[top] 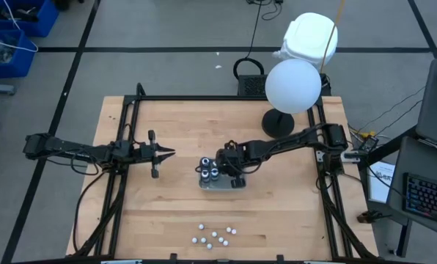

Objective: Pick & Place food coloring
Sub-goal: Put the small orange food coloring bottle into the gray bin, then put the small blue food coloring bottle into the gray bin

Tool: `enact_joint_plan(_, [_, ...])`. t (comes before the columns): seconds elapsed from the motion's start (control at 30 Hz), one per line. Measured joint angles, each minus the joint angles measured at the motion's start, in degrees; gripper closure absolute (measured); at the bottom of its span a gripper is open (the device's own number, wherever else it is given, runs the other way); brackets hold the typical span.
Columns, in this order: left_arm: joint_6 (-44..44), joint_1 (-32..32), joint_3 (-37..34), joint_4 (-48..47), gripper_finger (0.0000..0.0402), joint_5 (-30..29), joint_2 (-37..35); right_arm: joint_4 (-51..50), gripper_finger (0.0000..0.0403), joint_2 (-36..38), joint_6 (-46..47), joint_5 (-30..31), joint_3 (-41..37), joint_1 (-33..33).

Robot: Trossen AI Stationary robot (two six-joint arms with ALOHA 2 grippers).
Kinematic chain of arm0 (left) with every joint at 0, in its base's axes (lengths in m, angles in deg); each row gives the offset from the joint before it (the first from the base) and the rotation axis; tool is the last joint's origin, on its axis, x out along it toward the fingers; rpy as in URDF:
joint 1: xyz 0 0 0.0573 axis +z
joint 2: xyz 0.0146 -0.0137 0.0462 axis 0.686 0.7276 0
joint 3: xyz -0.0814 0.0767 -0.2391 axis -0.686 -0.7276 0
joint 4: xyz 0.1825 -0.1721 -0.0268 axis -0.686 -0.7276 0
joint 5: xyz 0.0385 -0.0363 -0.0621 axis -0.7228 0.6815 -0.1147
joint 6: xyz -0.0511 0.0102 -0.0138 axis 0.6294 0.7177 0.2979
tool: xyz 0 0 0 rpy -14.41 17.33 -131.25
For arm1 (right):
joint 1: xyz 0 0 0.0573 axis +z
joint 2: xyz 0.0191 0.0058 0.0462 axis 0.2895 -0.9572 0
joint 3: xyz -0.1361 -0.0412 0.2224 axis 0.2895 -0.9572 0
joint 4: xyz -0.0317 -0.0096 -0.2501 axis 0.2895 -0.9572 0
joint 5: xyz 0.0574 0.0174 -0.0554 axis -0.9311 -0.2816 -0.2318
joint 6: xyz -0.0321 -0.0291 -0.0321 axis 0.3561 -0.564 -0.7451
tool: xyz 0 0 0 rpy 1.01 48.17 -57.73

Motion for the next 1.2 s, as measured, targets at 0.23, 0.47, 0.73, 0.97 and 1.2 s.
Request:
enact_joint_plan(0.23, [0.0,0.0,0.0,0.0,0.0353,0.0,0.0,1.71,0.033,0.02,0.15,-0.04,0.0,-0.07])
enact_joint_plan(0.47, [0.0,0.0,0.0,0.0,0.0353,0.0,0.02,3.0,0.0297,0.02,1.22,0.11,0.0,-0.14])
enact_joint_plan(0.73, [0.24,0.0,0.0,0.0,0.0353,0.02,0.0,2.56,0.0283,0.41,1.15,0.18,0.0,-0.1])
enact_joint_plan(0.97, [1.09,-0.01,0.0,-0.02,0.0353,0.02,0.0,0.88,0.0282,5.47,2.42,0.44,0.74,0.32])
enact_joint_plan(1.2, [6.3,0.0,0.0,-0.17,0.0353,0.07,0.0,0.48,0.0293,16.69,4.5,0.3,0.74,4.58])
